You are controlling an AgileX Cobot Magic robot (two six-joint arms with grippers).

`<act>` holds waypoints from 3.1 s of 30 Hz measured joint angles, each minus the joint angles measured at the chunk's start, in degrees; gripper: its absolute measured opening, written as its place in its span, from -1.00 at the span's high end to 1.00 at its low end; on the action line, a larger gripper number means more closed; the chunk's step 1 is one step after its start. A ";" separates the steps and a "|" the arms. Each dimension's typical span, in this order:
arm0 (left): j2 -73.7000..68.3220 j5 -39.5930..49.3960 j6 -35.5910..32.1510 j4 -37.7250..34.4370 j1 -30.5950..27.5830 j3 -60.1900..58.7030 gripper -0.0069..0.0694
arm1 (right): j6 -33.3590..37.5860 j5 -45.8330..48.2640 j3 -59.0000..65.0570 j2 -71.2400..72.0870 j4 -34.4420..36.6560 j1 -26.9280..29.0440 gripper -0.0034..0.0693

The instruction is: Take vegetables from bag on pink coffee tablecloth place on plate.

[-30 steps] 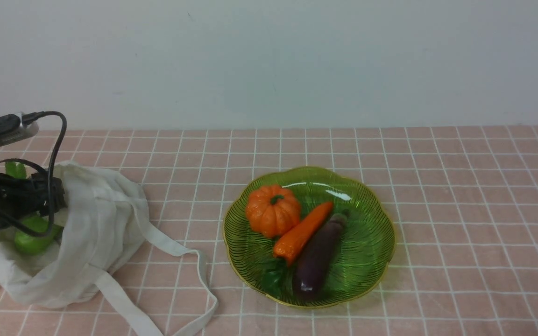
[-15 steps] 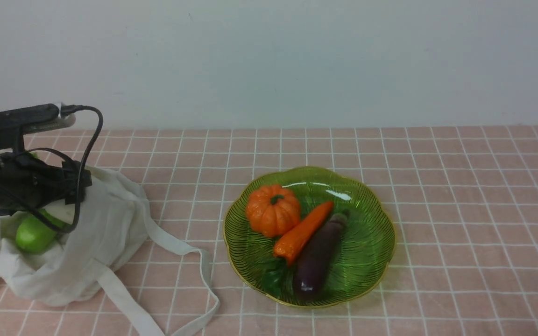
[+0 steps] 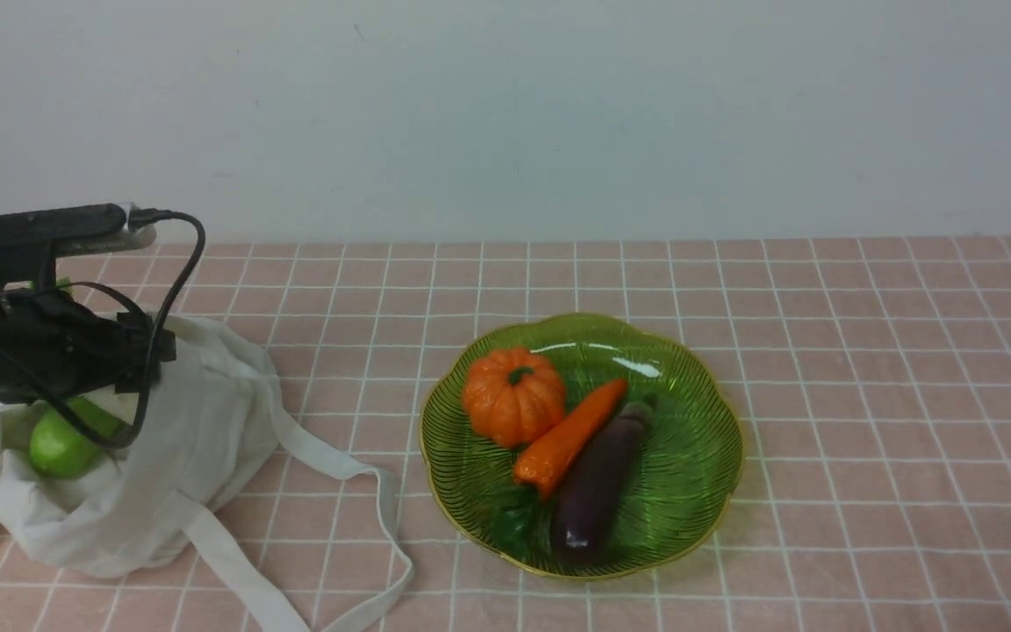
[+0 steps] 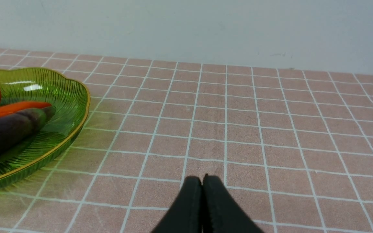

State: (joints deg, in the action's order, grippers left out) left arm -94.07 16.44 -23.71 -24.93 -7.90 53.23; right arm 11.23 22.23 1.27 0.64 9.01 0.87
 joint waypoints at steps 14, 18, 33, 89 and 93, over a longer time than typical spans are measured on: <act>12.46 17.12 2.26 10.95 0.00 0.00 -0.46 | 0.00 0.00 0.00 0.00 0.00 0.00 0.95; 19.68 19.66 9.56 18.67 0.00 -0.05 -0.46 | 0.00 0.00 0.00 0.00 0.00 0.00 0.95; 33.42 20.87 0.97 -7.17 8.55 6.37 -0.44 | 0.00 0.00 0.00 0.00 0.00 0.00 0.95; 28.84 9.97 -6.18 -11.39 39.08 12.79 0.83 | 0.00 0.00 0.00 0.00 0.00 0.00 0.95; 39.49 9.61 3.44 -2.85 39.08 7.03 0.83 | 0.00 0.00 0.00 0.00 0.00 0.00 0.95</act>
State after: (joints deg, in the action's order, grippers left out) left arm -54.58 26.06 -20.27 -27.78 31.19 60.27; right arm 11.23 22.23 1.27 0.64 9.01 0.87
